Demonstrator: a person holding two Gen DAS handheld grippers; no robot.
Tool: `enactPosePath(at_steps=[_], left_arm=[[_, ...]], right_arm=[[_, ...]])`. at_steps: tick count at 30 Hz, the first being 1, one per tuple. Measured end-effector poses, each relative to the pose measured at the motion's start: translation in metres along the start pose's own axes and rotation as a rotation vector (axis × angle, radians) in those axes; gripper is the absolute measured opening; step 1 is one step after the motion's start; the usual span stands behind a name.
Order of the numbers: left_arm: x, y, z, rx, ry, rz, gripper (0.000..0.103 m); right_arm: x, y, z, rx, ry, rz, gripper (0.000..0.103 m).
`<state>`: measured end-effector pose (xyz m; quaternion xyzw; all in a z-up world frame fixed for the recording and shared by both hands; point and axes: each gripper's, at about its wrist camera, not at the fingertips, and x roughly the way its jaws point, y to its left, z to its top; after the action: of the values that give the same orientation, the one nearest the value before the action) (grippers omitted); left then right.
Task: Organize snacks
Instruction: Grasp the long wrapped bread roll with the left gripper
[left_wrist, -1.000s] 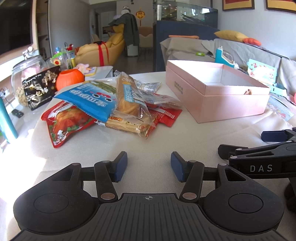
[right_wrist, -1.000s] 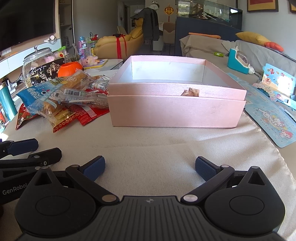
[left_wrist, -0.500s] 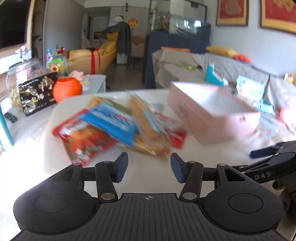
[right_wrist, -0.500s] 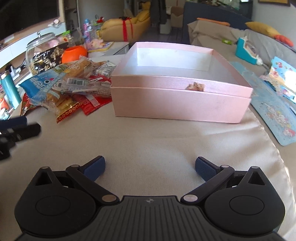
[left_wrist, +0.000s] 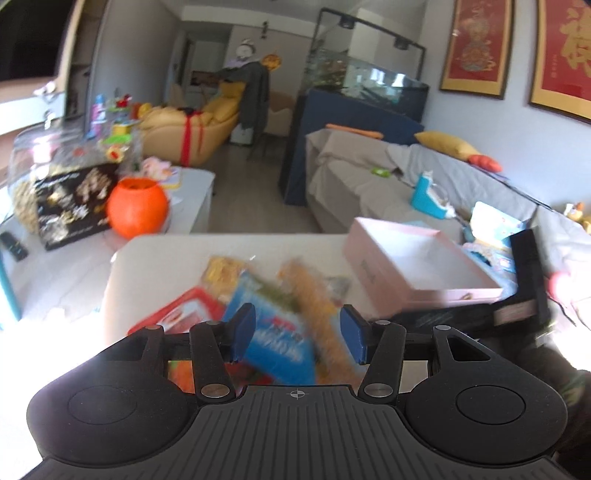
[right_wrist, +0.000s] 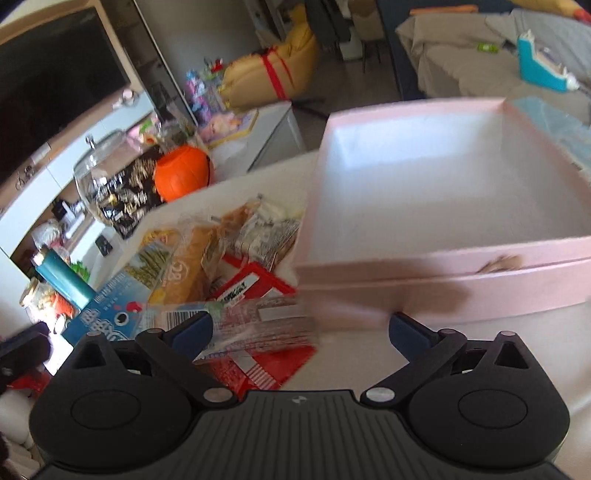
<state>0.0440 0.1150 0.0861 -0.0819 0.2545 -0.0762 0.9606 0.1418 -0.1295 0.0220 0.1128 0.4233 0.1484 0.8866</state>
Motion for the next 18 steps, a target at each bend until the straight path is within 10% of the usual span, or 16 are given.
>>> enactPosePath(at_steps=[18], left_arm=[[0.071, -0.022, -0.003, 0.171, 0.128, 0.036, 0.054]], right_arm=[[-0.018, -0.024, -0.018, -0.130, -0.041, -0.181, 0.085]])
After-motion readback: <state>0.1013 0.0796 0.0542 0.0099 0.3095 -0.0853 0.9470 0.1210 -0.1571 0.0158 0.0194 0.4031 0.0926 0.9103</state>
